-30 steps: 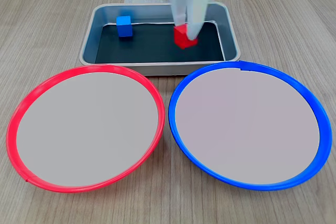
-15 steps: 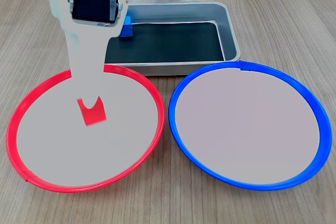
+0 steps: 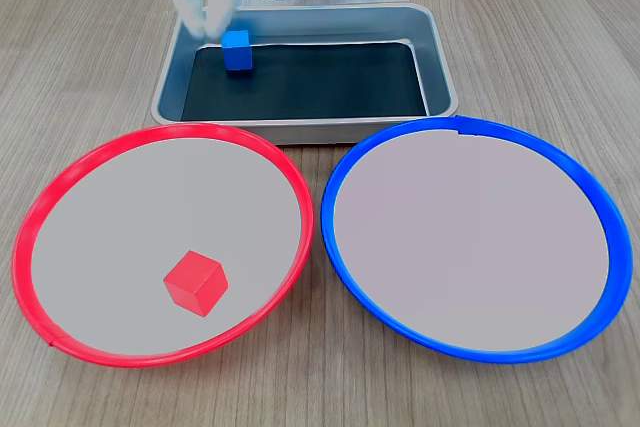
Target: Move two blocks tray to matching dishes
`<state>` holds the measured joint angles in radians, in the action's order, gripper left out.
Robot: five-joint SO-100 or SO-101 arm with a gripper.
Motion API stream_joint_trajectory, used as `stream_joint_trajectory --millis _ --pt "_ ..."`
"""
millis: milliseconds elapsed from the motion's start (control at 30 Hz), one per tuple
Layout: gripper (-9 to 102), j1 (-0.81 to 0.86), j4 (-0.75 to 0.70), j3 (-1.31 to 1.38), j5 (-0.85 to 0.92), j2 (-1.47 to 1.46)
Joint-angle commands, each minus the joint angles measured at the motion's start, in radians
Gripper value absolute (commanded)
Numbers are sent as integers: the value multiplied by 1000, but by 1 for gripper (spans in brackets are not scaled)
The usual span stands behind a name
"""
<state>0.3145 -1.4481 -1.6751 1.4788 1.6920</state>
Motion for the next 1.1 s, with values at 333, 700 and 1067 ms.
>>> stream_joint_trajectory --millis 333,700,1067 --pt "24 144 -12 -371 588 268" --pt "24 229 319 -578 724 247" --pt "0 183 436 -690 575 262"
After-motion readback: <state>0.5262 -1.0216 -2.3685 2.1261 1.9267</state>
